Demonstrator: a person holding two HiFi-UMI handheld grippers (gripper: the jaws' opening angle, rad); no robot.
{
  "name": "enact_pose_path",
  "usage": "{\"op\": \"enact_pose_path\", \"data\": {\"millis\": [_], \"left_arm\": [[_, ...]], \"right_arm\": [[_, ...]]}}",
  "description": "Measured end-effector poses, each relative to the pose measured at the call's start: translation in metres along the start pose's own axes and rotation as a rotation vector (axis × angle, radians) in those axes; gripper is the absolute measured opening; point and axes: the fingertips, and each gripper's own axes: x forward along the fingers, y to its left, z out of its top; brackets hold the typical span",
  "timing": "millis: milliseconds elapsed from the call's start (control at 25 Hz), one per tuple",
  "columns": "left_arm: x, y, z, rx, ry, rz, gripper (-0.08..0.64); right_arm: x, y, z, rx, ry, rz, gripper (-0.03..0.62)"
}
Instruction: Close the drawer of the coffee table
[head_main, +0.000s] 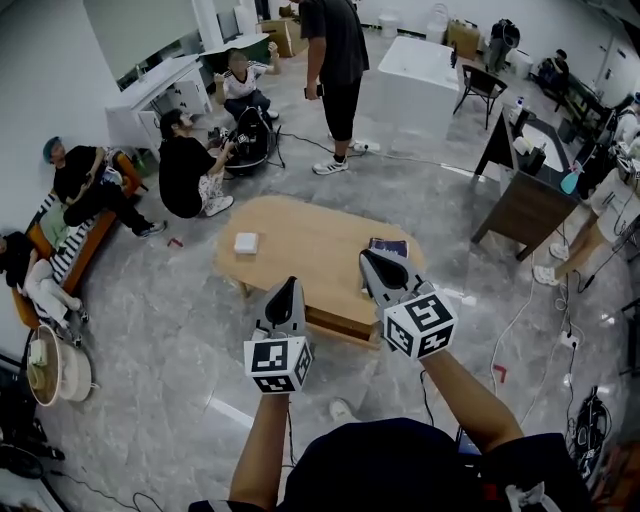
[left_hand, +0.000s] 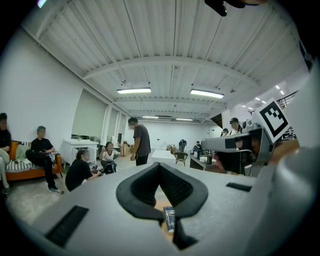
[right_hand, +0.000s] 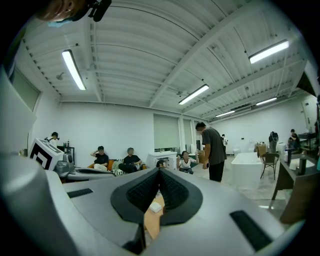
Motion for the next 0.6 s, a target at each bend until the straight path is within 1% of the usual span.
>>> {"op": "enact_pose_path", "data": {"millis": [280, 600], "left_arm": [[0.005, 0.019, -0.005, -0.016, 0.002, -0.018, -0.002], [0.012, 0.02, -0.01, -0.015, 0.002, -0.043, -0.002]], "right_arm": [[0.016, 0.009, -0.004, -0.01, 0.015, -0.02, 0.011], [0.018, 0.003, -0.003, -0.025, 0.01, -0.046, 0.011]]}}
